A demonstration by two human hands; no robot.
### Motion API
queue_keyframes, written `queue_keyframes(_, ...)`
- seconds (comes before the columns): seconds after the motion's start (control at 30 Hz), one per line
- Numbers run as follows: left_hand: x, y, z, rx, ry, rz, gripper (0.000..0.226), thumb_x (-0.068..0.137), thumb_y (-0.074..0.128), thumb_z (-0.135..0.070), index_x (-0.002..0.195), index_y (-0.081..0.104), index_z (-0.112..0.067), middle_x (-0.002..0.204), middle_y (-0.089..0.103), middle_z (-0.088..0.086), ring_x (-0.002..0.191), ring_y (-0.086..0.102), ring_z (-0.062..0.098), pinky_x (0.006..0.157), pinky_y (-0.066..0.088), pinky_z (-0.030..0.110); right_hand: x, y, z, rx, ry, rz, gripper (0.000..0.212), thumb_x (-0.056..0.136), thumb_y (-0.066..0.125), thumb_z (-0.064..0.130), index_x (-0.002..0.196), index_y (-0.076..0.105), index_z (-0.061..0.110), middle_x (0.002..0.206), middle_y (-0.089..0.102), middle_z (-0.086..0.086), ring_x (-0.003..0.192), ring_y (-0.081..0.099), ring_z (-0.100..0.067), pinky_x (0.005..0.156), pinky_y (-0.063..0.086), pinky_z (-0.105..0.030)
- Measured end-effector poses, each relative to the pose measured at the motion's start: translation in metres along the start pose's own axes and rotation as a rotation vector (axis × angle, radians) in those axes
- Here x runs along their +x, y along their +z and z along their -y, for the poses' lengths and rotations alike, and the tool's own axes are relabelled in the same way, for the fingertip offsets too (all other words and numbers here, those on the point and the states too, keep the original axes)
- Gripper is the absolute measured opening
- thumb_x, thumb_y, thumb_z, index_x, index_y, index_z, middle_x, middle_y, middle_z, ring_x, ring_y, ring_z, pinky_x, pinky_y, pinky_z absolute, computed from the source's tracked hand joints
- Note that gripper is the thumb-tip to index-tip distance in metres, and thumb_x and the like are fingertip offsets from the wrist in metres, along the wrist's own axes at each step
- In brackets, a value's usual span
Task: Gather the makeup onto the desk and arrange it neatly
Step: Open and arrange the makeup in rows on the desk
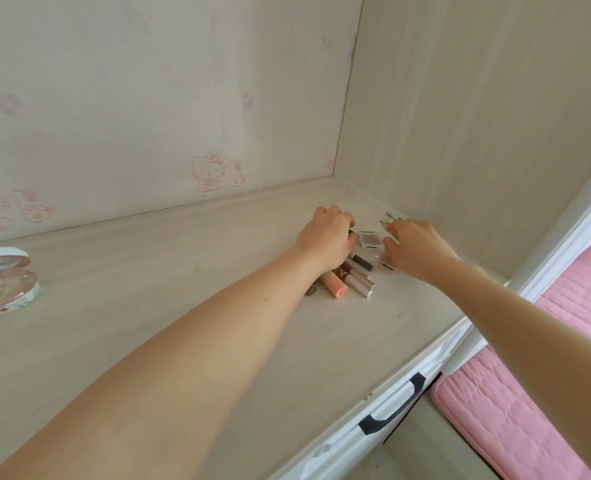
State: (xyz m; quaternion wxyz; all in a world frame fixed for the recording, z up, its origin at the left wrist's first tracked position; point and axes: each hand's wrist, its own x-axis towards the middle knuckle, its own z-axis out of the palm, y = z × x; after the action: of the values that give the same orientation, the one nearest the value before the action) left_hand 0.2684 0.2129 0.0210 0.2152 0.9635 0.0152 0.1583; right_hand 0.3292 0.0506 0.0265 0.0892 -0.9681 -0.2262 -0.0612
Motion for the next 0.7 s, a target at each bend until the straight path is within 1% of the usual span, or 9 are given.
queue_keyframes(0.07,0.008,0.006,-0.001,0.034,0.007,0.042,0.04,0.098,0.047,-0.028,0.132,0.051,-0.009,0.133,0.049,0.01,0.129,0.032,0.028,0.1,0.041,0.045,0.006,0.005,-0.003,-0.013,-0.001,0.016,0.026,0.093,0.044,0.026,0.102,0.057,0.007,0.097,0.056,-0.013,0.103,0.05,-0.036,0.078,0.047,-0.039)
queue_keyframes(0.13,0.015,0.01,-0.003,0.096,0.013,0.107,0.045,0.098,0.045,-0.034,0.136,0.048,-0.008,0.138,0.045,0.01,0.133,0.027,0.03,0.104,0.038,0.045,0.012,0.012,-0.008,-0.032,-0.022,0.041,0.033,0.093,0.042,0.03,0.113,0.057,0.008,0.108,0.059,-0.015,0.113,0.048,-0.037,0.089,0.045,-0.042)
queue_keyframes(0.2,0.022,0.013,-0.004,0.155,0.006,0.172,0.053,0.098,0.041,-0.043,0.137,0.046,-0.007,0.141,0.042,0.01,0.136,0.023,0.032,0.106,0.034,0.044,0.017,0.016,-0.011,-0.038,-0.038,0.061,0.04,0.096,0.039,0.033,0.123,0.053,0.009,0.121,0.057,-0.013,0.123,0.043,-0.035,0.101,0.034,-0.04)
queue_keyframes(0.27,0.027,0.015,-0.005,0.19,-0.001,0.222,0.056,0.098,0.038,-0.047,0.138,0.045,-0.008,0.144,0.04,0.011,0.137,0.02,0.033,0.109,0.031,0.043,0.022,0.02,-0.012,-0.041,-0.039,0.068,0.042,0.096,0.036,0.037,0.124,0.053,0.01,0.127,0.055,-0.011,0.126,0.041,-0.032,0.105,0.025,-0.037)
queue_keyframes(0.43,0.033,0.018,-0.006,0.208,0.007,0.231,0.045,0.098,0.044,-0.038,0.134,0.051,-0.011,0.139,0.045,0.01,0.135,0.023,0.032,0.107,0.031,0.04,0.028,0.02,-0.011,0.032,0.074,0.154,0.029,0.092,0.033,0.045,0.087,0.053,0.024,0.106,0.055,-0.002,0.12,0.04,-0.034,0.102,0.033,-0.042)
queue_keyframes(0.47,0.033,0.018,-0.007,0.192,0.001,0.22,0.044,0.097,0.047,-0.037,0.132,0.052,-0.011,0.137,0.047,0.01,0.134,0.025,0.032,0.105,0.033,0.04,0.026,0.017,-0.009,0.047,0.091,0.161,0.027,0.092,0.036,0.045,0.091,0.055,0.026,0.108,0.055,-0.004,0.122,0.038,-0.035,0.102,0.033,-0.042)
queue_keyframes(0.53,0.033,0.019,-0.009,0.139,-0.018,0.201,0.043,0.095,0.052,-0.035,0.131,0.05,-0.012,0.134,0.049,0.009,0.131,0.028,0.031,0.103,0.036,0.039,0.022,0.012,-0.005,0.101,0.105,0.144,0.03,0.093,0.044,0.043,0.113,0.058,0.025,0.119,0.056,-0.008,0.127,0.033,-0.035,0.102,0.032,-0.04)
queue_keyframes(0.6,0.032,0.018,-0.012,0.093,-0.015,0.184,0.043,0.094,0.055,-0.031,0.131,0.047,-0.013,0.131,0.05,0.008,0.129,0.03,0.03,0.099,0.037,0.037,0.016,0.008,-0.003,0.186,0.119,0.098,0.04,0.092,0.052,0.036,0.128,0.051,0.019,0.126,0.053,-0.009,0.129,0.03,-0.032,0.101,0.033,-0.039)
queue_keyframes(0.7,0.028,0.018,-0.014,0.027,0.006,0.17,0.039,0.09,0.059,-0.02,0.127,0.046,-0.015,0.124,0.051,0.01,0.122,0.039,0.027,0.095,0.043,0.038,0.011,0.006,-0.005,0.313,0.143,0.021,0.038,0.089,0.059,0.028,0.125,0.051,0.016,0.122,0.05,-0.013,0.115,0.045,-0.031,0.095,0.043,-0.038)
